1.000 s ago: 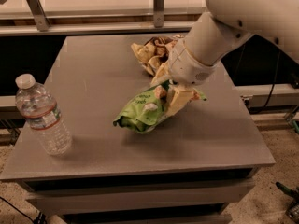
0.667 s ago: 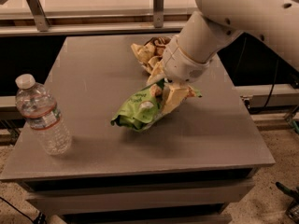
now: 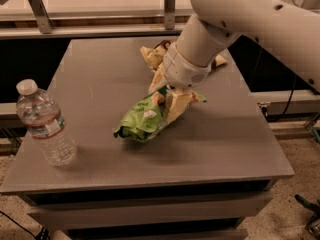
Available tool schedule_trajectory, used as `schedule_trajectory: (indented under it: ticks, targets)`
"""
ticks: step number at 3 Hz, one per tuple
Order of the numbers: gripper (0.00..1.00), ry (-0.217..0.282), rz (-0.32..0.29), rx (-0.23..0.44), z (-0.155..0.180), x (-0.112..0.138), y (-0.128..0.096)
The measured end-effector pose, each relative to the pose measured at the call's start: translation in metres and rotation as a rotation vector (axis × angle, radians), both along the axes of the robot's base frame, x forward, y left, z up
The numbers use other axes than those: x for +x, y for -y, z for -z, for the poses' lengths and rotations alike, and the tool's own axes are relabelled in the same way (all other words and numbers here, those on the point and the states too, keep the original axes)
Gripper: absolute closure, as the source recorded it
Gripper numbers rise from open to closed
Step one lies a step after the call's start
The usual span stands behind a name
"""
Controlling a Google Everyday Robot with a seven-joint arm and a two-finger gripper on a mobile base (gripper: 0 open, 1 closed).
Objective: Move green rice chip bag near water bottle
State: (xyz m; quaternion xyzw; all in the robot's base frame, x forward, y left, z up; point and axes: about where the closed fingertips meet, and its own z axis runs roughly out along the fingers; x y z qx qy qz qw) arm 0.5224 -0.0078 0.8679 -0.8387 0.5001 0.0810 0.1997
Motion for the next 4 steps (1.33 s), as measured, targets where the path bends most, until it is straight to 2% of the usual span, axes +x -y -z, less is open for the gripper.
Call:
schedule_trajectory:
  ticks: [2,4]
  targets:
    - [1.00,0.010,-0.103,0.032,0.002,-0.010,-0.038]
    - [1.00,-0.006,-0.153,0.064,0.009,-0.016,-0.058]
